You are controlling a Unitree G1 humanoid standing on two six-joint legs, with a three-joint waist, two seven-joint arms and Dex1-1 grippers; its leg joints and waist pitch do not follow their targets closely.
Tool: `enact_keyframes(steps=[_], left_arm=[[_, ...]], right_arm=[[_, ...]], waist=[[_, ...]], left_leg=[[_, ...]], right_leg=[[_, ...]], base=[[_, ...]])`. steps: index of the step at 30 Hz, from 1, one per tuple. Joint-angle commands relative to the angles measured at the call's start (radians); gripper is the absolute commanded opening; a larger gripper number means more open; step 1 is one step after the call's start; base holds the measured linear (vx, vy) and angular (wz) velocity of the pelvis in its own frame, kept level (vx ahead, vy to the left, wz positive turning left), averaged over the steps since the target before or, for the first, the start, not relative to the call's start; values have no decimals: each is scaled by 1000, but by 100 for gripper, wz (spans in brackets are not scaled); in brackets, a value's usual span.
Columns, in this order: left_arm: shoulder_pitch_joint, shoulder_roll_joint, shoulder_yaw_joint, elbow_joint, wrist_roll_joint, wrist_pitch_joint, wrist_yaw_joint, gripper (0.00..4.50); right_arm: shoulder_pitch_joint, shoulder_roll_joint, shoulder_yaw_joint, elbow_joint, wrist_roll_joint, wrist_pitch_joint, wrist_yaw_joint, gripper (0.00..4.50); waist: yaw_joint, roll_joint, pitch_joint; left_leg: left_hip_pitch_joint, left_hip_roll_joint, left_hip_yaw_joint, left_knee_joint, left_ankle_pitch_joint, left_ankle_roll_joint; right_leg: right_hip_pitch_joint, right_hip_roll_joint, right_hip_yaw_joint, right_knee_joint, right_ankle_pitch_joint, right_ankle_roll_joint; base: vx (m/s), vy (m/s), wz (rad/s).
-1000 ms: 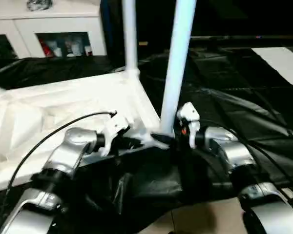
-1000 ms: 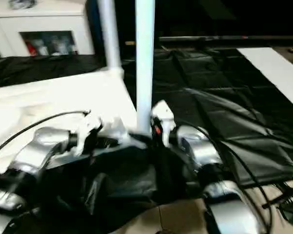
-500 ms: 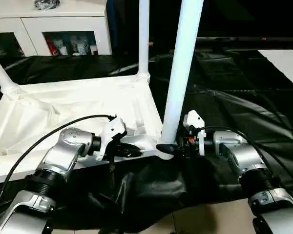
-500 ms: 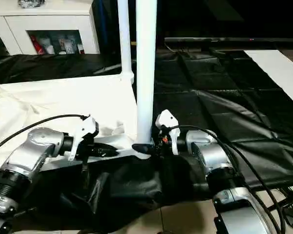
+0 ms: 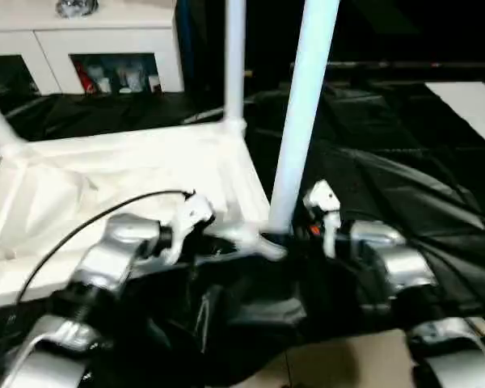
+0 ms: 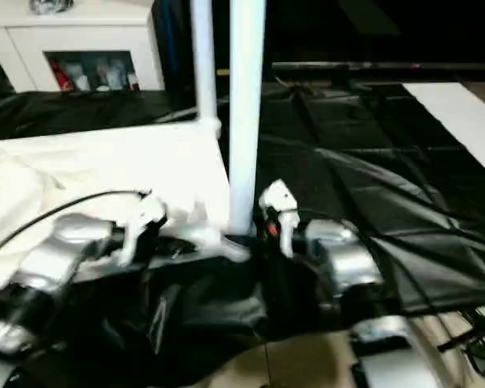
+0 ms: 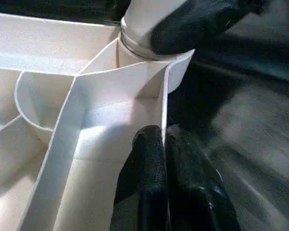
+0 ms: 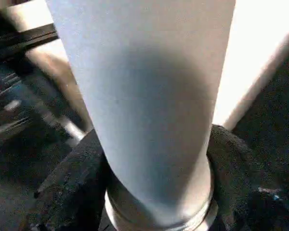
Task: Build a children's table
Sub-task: Rotate leg to tighten
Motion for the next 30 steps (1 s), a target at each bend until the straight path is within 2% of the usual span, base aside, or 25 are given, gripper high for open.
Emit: enact_keyframes(steps=[1, 4, 5, 7, 12, 13, 15, 17, 18, 23, 26, 29, 30], left_arm=[[-65, -63, 20, 20, -2, -22, 115, 0], [-79, -76, 25, 37, 6, -18, 150, 0], [-108, -111, 36, 69, 16, -13, 223, 0], [-127, -140, 44, 88, 18, -15, 263, 0], [-134, -169, 37, 94, 19, -35, 267, 0], [-130, -168, 34, 89, 16, -38, 257, 0], [-118, -164, 29, 75, 11, -40, 235, 0], [-103, -152, 24, 61, 7, -45, 202, 0], [-100, -149, 23, 60, 7, -46, 196, 0], [-73, -102, 10, 39, 2, -55, 117, 0], [-63, -82, 9, 27, 1, -52, 89, 0], [-45, -43, 4, 4, 3, -46, 36, 0], [-37, -28, 2, -7, 2, -41, 18, 0]], right_arm=[[-26, 76, 18, 77, -20, 19, -130, 259], [-39, 96, 8, 97, -17, 25, -176, 259], [-66, 152, -8, 131, -20, 32, -274, 259], [-90, 198, -20, 166, -31, 27, -354, 259], [-113, 238, -1, 213, -66, -19, -392, 259], [-113, 236, 1, 213, -65, -22, -383, 294], [-110, 235, -16, 202, -35, -15, -339, 329], [-108, 224, -30, 183, -13, -6, -297, 338], [-108, 218, -28, 180, -15, -7, -288, 364], [-103, 144, 20, 143, -53, 14, -180, 386], [-93, 105, 42, 120, -61, 32, -112, 386], [-70, 37, 63, 60, -63, 94, 4, 386], [-63, 12, 68, 25, -57, 125, 36, 386]], waist=[[-10, -1, -59], [-19, -1, -60], [-21, -2, -60], [-23, -2, -61], [-23, 0, -64], [-22, -1, -65], [-22, 0, -65], [-21, 3, -65], [-22, 2, -65], [-21, 0, -65], [-20, 0, -64], [-16, -1, -63], [-14, -8, -63]], left_leg=[[24, 32, -18, -70, -340, -18], [22, 34, -19, -69, -349, -12], [19, 33, -17, -70, -340, -6], [19, 33, -19, -71, -333, -11], [16, 35, -16, -72, -319, -4], [15, 35, -16, -71, -316, -2], [13, 35, -15, -72, -304, 5], [14, 35, -13, -71, -301, 12], [13, 36, -14, -71, -299, 12], [11, 36, -13, -72, -293, 18], [13, 38, -12, -71, -288, 20], [12, 39, -11, -71, -284, 27], [11, 40, -12, -72, -278, 30]], right_leg=[[31, -84, 45, -106, -500, -146], [31, -84, 45, -109, -510, -136], [30, -83, 47, -108, -493, -138], [31, -83, 46, -106, -483, -141], [34, -83, 49, -97, -397, -167], [35, -82, 49, -96, -385, -170], [38, -82, 50, -93, -356, -178], [39, -82, 51, -93, -344, -185], [40, -82, 51, -92, -340, -188], [45, -81, 50, -89, -323, -194], [43, -82, 51, -91, -335, -197], [44, -80, 50, -90, -337, -192], [46, -79, 50, -88, -341, -189]], base=[[0, 0, 0], [0, 0, 0], [0, 0, 0], [0, 0, 0], [0, 0, 0], [0, 0, 0], [0, 0, 0], [0, 0, 0], [0, 0, 0], [0, 0, 0], [0, 0, 0], [0, 0, 0], [0, 0, 0]])
